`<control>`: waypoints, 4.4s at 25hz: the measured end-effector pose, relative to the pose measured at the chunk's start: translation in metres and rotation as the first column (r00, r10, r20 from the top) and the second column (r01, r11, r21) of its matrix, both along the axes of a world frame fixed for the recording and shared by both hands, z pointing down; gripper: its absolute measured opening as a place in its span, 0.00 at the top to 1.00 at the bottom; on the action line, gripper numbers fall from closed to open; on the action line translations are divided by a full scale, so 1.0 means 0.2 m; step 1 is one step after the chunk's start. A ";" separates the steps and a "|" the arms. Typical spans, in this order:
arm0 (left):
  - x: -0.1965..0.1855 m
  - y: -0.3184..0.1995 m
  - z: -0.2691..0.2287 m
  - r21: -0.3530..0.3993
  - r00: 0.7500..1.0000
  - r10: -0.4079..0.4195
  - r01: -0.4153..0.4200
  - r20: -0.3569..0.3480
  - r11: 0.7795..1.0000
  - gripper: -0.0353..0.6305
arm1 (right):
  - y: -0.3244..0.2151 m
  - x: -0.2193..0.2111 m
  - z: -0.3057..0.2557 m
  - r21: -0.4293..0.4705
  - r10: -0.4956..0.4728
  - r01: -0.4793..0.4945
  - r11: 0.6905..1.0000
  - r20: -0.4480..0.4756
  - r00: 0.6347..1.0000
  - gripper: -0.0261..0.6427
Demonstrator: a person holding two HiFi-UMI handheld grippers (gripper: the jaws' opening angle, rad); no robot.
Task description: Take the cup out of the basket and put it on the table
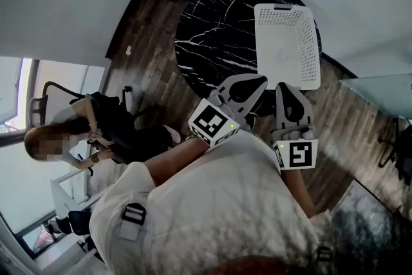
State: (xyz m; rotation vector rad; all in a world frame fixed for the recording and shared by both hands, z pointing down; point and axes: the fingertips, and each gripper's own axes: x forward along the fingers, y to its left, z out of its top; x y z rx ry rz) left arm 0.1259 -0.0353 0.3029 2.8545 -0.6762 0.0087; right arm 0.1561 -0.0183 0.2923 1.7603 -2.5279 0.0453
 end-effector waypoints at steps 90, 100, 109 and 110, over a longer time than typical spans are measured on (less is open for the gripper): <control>0.38 -0.74 1.05 -0.135 0.903 0.143 -0.096 0.406 0.986 0.94 | -0.67 0.41 1.86 -0.841 -0.607 -0.008 0.541 -0.397 0.688 0.88; 0.37 -0.72 1.07 -0.148 0.901 0.151 -0.098 0.406 0.984 0.94 | -0.65 0.41 1.86 -0.851 -0.625 -0.006 0.525 -0.391 0.676 0.92; 0.35 -0.71 1.02 -0.145 0.903 0.147 -0.095 0.404 0.985 0.94 | -0.64 0.40 1.84 -0.854 -0.620 0.006 0.520 -0.373 0.691 0.92; 0.35 -0.71 1.01 -0.144 0.903 0.145 -0.093 0.404 0.985 0.94 | -0.64 0.40 1.84 -0.853 -0.618 0.009 0.522 -0.371 0.693 0.92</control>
